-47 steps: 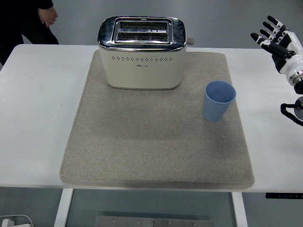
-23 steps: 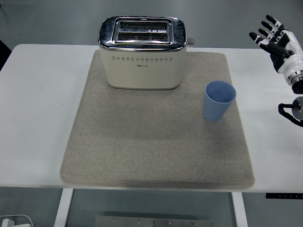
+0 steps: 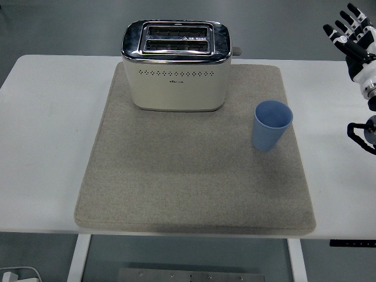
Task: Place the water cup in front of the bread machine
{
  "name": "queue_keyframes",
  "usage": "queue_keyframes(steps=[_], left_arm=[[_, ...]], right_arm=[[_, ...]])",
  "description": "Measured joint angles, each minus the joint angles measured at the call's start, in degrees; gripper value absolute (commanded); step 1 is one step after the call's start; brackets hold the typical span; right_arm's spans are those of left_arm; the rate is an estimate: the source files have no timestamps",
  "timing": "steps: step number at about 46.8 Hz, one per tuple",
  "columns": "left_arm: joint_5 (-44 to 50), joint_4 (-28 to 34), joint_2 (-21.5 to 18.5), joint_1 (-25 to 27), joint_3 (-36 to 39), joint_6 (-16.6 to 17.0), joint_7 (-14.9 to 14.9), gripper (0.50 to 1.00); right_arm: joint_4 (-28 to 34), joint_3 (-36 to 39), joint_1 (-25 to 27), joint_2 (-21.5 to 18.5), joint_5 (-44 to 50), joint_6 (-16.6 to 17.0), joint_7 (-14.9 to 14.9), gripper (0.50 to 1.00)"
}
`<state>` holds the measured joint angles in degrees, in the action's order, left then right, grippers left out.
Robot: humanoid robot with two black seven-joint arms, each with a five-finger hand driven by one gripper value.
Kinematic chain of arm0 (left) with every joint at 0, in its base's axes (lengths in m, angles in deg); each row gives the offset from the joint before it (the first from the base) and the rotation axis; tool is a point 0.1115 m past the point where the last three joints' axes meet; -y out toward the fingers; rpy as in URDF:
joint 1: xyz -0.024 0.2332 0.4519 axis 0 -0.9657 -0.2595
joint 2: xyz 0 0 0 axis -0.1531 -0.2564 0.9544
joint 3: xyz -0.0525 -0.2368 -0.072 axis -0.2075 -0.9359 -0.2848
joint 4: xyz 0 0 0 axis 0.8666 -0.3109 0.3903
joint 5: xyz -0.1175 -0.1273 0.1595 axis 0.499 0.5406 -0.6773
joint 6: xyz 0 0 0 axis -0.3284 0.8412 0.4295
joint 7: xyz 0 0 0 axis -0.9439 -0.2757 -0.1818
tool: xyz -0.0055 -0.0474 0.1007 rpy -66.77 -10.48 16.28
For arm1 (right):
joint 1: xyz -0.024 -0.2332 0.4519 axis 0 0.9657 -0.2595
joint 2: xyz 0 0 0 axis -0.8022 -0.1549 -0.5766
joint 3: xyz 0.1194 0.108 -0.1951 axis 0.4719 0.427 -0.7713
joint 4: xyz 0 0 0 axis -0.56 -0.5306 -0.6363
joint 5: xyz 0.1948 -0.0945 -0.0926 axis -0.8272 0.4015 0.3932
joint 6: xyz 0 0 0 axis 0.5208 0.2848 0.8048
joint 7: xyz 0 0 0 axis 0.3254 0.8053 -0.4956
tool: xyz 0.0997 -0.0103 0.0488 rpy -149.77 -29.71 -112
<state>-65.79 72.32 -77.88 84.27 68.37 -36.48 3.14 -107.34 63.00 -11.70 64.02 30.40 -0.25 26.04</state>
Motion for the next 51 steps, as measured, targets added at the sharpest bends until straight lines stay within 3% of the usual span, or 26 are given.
queue_keyframes(steps=[11, 18, 31, 43, 51], left_arm=[[0.0, 0.0, 0.0, 0.0, 0.0, 0.0, 0.0, 1.0], [0.0, 0.0, 0.0, 0.0, 0.0, 0.0, 0.0, 1.0], [0.0, 0.0, 0.0, 0.0, 0.0, 0.0, 0.0, 1.0], [0.0, 0.0, 0.0, 0.0, 0.0, 0.0, 0.0, 1.0], [0.0, 0.0, 0.0, 0.0, 0.0, 0.0, 0.0, 1.0]], right_arm=[[-2.5, 0.0, 3.0, 1.9, -6.2, 3.6, 1.0, 0.913], [-6.7, -0.6, 3.1, 2.2, -9.9, 1.4, 1.0, 0.913], [-11.1, -6.1, 3.1, 6.7, -7.7, 1.4, 0.4, 0.913], [-14.0, -6.8, 6.4, 13.0, -6.0, 4.9, 0.0, 0.913], [-16.8, -7.4, 10.2, 17.2, 5.1, 5.0, -6.2, 0.913]])
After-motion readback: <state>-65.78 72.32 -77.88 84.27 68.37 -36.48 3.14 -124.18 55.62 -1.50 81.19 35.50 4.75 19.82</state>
